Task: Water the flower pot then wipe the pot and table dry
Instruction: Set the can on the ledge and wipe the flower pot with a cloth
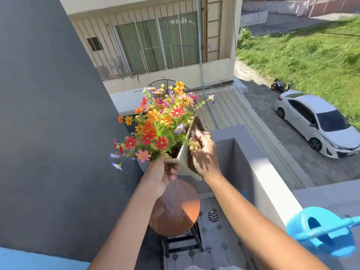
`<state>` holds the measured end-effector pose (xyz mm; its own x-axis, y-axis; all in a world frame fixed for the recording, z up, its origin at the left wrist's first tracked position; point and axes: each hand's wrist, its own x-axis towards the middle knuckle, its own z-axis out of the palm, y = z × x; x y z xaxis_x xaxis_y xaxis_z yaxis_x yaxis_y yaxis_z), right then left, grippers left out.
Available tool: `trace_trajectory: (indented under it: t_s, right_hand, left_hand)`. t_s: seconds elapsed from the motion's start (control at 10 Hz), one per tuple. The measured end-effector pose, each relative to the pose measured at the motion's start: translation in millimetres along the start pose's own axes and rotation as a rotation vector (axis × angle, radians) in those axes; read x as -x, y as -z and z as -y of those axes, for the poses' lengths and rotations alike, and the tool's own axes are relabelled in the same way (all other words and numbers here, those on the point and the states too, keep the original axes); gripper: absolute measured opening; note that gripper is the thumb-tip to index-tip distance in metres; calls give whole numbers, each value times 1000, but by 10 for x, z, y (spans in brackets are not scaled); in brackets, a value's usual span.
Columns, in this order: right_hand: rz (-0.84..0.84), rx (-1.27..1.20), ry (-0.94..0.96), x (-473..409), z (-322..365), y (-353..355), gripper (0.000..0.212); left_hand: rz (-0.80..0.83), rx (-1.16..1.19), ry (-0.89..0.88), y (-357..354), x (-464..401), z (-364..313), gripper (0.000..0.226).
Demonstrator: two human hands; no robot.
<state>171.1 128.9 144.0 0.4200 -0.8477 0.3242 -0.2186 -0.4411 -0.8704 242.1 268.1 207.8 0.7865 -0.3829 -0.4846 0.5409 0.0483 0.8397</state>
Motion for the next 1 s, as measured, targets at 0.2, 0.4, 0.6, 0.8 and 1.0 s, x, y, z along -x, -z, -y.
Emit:
trace_trajectory:
  t_s: [0.2, 0.4, 0.6, 0.8, 1.0]
  right_hand:
    - [421, -118, 280, 357, 242, -2, 34]
    - [413, -98, 2, 169, 129, -23, 23]
    - [354, -278, 52, 75, 466, -57, 34]
    - [314, -237, 160, -86, 571, -102, 45]
    - [262, -106, -50, -395, 220, -61, 40]
  left_hand:
    - [-30, 84, -27, 68, 18, -79, 29]
    - [-9, 68, -24, 72, 30, -26, 30]
    - [-40, 1, -34, 42, 72, 13, 31]
    - [7, 142, 55, 97, 47, 28, 21]
    - [66, 153, 76, 141, 130, -21, 29]
